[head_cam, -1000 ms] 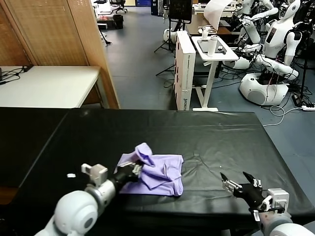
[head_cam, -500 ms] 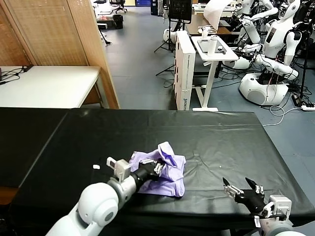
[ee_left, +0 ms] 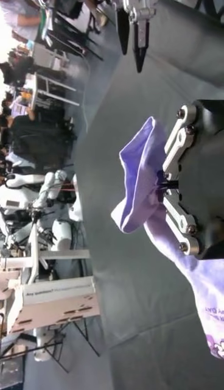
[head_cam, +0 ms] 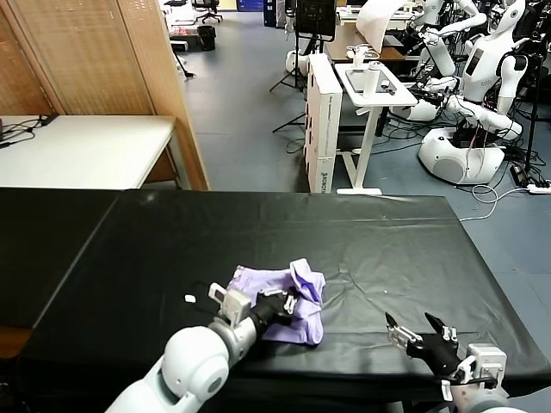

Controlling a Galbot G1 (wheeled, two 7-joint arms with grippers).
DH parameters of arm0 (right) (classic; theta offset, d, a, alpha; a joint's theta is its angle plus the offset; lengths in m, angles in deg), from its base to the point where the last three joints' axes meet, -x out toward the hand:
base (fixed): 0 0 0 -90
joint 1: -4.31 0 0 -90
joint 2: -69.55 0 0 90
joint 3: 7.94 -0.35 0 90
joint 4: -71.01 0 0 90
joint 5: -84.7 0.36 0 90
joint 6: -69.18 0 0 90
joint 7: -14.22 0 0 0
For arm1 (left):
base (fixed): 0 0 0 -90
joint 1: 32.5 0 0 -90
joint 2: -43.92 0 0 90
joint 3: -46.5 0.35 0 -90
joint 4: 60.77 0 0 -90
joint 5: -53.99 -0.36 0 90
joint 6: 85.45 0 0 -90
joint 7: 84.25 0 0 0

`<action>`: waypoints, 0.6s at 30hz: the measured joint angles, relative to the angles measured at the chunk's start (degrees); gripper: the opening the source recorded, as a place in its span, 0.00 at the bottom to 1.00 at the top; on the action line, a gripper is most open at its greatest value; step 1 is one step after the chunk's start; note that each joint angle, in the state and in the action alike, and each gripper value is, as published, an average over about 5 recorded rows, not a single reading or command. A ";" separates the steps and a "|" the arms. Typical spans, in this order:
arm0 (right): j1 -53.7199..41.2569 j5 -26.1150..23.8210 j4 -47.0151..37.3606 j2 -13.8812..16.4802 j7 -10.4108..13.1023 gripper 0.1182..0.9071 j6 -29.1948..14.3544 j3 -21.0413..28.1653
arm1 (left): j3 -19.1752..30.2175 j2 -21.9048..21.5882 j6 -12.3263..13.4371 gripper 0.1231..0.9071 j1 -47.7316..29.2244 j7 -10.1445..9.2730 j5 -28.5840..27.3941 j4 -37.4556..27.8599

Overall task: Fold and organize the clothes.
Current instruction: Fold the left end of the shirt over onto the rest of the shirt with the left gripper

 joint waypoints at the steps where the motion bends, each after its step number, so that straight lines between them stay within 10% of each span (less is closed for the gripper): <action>1: -0.08 0.01 -0.02 0.02 0.00 1.00 0.00 0.05 | 0.02 0.02 0.00 0.09 0.10 0.38 0.15 0.21; 12: -0.61 0.01 -0.39 -0.47 -0.20 1.00 0.00 1.23 | -3.95 -0.74 3.91 0.88 2.63 3.51 2.35 5.45; 18: -1.34 0.07 -0.68 0.53 -3.14 1.00 -0.76 2.43 | -8.53 -3.09 8.11 1.00 5.63 3.66 -3.89 7.03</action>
